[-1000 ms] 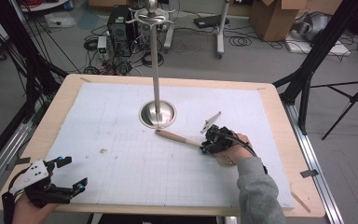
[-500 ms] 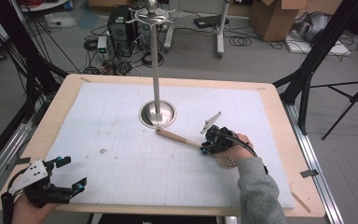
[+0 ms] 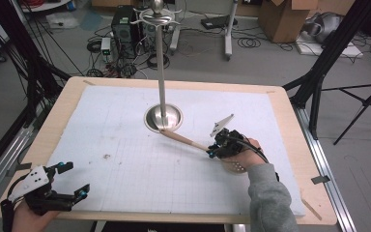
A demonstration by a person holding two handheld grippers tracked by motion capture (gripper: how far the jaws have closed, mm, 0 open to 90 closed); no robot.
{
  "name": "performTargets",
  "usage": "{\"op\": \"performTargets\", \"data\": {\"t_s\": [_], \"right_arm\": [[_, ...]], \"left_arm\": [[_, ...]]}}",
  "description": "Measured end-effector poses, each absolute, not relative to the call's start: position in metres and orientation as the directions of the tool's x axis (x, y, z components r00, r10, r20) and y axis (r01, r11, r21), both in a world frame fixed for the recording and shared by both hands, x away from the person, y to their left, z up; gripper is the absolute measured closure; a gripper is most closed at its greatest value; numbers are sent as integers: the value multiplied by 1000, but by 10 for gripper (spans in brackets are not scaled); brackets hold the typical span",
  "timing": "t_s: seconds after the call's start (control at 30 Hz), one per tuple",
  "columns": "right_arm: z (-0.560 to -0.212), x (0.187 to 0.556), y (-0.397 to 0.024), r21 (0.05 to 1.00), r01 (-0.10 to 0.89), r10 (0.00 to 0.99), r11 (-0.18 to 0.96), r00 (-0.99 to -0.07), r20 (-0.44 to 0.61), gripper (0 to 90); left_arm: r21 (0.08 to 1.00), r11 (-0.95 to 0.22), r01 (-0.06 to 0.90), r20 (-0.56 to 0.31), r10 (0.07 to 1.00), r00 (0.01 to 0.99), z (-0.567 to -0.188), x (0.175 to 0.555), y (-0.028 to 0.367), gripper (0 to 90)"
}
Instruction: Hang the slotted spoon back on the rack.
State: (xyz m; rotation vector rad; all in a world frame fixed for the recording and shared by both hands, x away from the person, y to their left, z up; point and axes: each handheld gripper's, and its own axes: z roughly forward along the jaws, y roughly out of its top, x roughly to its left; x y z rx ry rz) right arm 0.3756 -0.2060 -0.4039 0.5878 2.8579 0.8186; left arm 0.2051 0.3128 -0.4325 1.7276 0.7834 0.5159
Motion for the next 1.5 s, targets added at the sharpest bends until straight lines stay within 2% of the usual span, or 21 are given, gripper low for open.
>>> {"op": "performTargets", "data": {"t_s": [0.77,1.23,1.5], "right_arm": [[-379,369,-220,711,293,417,640,-909,-1,780],[-362,365,-236,820,280,422,500,-905,52,780],[-352,361,-247,857,257,429,447,-902,47,780]], "left_arm": [[957,-161,243,-51,727,684,-433,205,312,17],[956,-166,240,-46,727,686,-433,204,312,17],[955,-165,247,-51,727,685,-435,204,312,17]]}}
